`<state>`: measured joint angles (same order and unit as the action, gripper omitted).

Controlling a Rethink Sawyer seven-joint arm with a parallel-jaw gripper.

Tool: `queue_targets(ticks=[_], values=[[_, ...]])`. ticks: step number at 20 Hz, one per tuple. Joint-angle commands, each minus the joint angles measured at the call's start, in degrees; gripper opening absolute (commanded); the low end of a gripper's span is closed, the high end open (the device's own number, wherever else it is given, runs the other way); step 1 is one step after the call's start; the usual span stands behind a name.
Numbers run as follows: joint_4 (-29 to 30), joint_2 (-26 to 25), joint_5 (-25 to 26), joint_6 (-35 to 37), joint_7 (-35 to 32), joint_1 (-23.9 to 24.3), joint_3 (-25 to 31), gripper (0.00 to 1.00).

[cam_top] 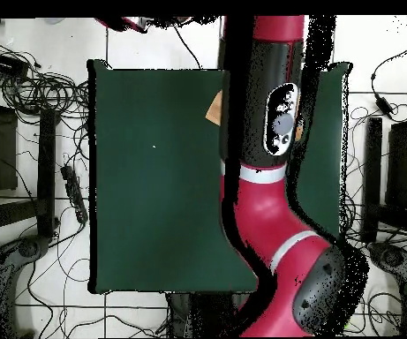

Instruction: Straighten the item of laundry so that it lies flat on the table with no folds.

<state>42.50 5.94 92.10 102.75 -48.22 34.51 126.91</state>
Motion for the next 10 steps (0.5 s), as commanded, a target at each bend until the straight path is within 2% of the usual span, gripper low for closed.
queue_targets(ticks=[1,6,10], values=[[11.9,2.6,-7.5,2.8,-35.2,-0.2,-17.9,1.00],[19.1,4.7,-13.3,0.4,-46.1,2.2,-21.5,1.00],[21.6,5.8,-16.6,-1.9,-52.2,2.8,-23.8,1.00]])
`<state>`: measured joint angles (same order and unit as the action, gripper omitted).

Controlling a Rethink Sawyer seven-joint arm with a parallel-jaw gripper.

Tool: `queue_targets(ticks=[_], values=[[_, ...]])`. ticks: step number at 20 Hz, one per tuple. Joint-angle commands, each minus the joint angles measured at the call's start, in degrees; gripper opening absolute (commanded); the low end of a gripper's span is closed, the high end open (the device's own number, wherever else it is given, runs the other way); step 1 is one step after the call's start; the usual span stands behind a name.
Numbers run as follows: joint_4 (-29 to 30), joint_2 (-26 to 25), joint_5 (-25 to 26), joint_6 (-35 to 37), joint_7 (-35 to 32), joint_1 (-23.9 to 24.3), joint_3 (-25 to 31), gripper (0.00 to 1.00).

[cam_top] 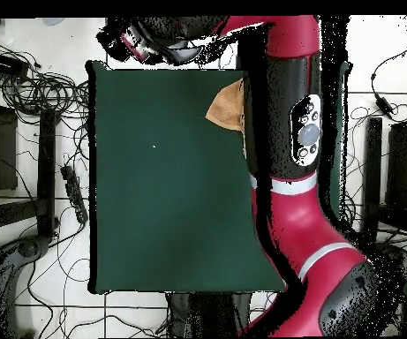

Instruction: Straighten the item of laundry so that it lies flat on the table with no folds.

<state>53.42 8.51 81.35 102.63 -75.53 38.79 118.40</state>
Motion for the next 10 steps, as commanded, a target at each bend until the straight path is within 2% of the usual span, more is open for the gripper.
queue_targets(ticks=[1,9,10], values=[[10.9,3.6,-6.2,-2.0,-25.8,-1.5,-15.7,1.00],[13.7,8.9,-11.5,-5.3,-40.1,-0.9,-19.9,1.00],[14.3,9.7,-12.7,-5.9,-43.5,-1.0,-20.6,1.00]])
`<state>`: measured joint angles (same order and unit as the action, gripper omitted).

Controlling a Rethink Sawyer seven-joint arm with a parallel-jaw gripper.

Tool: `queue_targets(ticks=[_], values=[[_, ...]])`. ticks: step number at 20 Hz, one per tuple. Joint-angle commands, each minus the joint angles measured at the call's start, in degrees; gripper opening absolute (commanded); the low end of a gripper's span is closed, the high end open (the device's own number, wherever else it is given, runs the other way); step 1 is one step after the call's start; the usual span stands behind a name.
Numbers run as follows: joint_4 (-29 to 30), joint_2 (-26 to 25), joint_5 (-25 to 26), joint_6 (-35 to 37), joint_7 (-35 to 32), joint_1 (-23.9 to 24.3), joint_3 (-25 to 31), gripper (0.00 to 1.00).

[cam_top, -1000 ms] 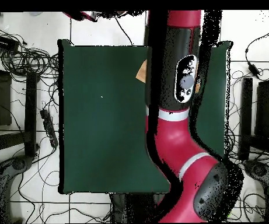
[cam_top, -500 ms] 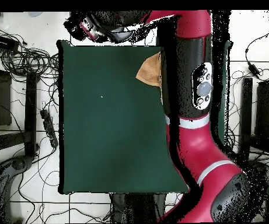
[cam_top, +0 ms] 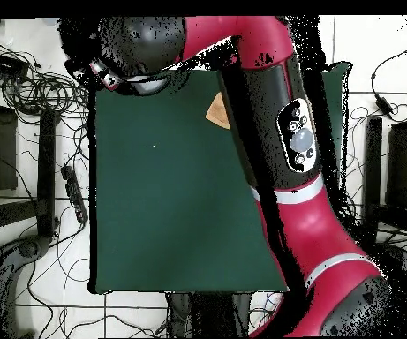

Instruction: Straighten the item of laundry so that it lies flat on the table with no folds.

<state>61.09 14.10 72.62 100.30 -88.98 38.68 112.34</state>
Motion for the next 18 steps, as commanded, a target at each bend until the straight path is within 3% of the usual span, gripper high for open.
queue_targets(ticks=[1,6,18], values=[[6.9,4.8,-4.9,-4.2,-31.1,-1.0,-15.3,1.00],[8.0,8.2,-8.7,-6.3,-36.8,-1.7,-18.9,1.00],[8.7,14.5,-16.3,-10.0,-38.6,-3.2,-25.8,1.00]])
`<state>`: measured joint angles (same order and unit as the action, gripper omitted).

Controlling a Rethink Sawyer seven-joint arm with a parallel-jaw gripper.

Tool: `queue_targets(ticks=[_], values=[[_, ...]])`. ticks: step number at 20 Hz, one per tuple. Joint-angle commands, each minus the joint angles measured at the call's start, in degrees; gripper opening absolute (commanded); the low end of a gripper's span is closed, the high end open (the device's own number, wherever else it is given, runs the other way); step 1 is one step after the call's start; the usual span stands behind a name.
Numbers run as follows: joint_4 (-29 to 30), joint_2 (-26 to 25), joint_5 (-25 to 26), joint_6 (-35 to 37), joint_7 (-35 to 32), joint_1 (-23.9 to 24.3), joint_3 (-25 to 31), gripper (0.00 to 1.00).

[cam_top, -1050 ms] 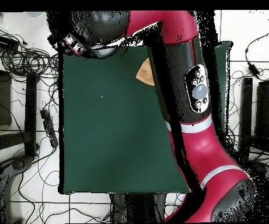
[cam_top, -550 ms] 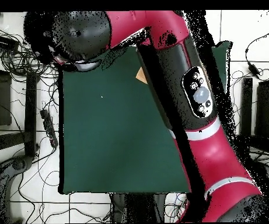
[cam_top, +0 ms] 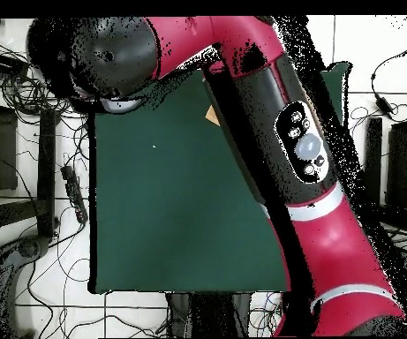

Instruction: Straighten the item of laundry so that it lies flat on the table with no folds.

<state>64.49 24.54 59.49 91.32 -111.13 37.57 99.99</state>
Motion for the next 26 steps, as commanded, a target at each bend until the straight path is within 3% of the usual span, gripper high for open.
queue_targets(ticks=[1,5,16,26], values=[[5.4,4.9,-4.1,-0.7,-16.4,-2.3,-14.1,1.00],[6.5,5.4,-6.0,-2.6,-15.8,-2.2,-17.9,1.00],[6.9,-1.5,-5.9,-17.5,-17.1,-3.5,-31.3,1.00],[5.2,-6.6,-6.6,-25.1,-16.4,-4.9,-37.3,1.00]])
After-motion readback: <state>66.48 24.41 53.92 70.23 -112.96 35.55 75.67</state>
